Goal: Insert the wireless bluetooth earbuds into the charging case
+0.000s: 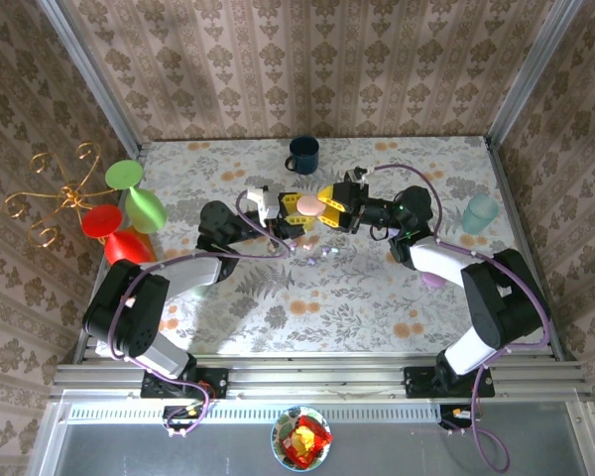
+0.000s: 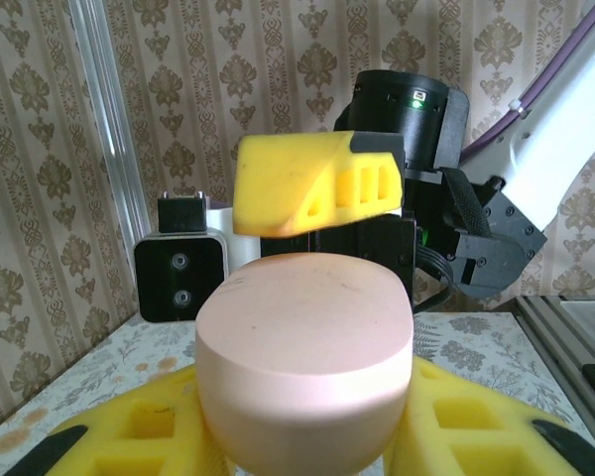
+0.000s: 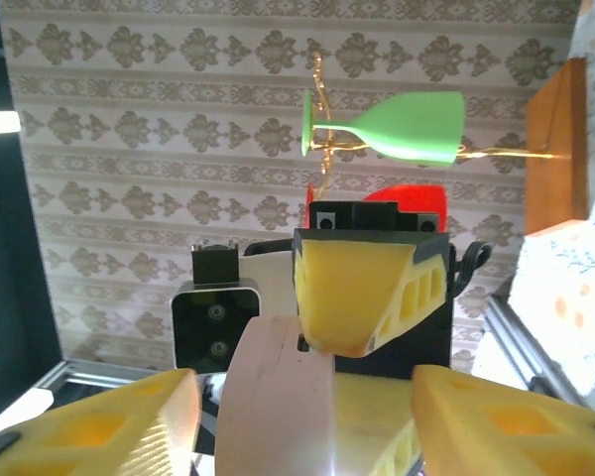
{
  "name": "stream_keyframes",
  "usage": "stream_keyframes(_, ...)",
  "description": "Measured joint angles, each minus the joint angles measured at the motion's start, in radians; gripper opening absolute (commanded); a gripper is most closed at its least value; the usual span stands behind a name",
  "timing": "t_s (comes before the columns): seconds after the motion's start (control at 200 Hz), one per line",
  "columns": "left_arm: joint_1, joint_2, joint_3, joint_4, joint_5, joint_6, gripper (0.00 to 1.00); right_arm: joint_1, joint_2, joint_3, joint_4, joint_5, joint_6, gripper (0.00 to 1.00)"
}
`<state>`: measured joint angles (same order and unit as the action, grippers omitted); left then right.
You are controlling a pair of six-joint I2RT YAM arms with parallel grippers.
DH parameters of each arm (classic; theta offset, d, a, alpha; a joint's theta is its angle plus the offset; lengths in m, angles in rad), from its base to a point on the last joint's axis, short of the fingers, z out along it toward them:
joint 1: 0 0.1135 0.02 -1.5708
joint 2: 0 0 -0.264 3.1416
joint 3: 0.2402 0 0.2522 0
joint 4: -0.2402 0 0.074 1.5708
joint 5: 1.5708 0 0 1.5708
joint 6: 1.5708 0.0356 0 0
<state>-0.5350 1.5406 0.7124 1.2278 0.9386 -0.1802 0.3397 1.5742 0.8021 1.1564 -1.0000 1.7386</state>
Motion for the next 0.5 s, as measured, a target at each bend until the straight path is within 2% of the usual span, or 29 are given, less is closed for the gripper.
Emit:
stream_keyframes(0.095,0.002,-0.009,-0.018,0.000,0.000,0.000,0.29,-0.016,-0.042,0.005,-0.102,0.002,-0.071,0.77)
stream_keyframes(0.19,0.011,-0.027,-0.043,-0.002,-0.004,0.000,0.30,-0.040,-0.108,0.033,-0.288,0.016,-0.215,0.83)
stream_keyframes(0.37,0.035,-0.080,-0.105,-0.010,-0.023,0.000,0.30,-0.055,-0.254,0.165,-0.741,0.086,-0.685,0.91)
stream_keyframes(0.5,0.043,-0.106,-0.134,-0.026,-0.033,0.005,0.31,-0.039,-0.310,0.257,-0.985,0.139,-1.015,0.95)
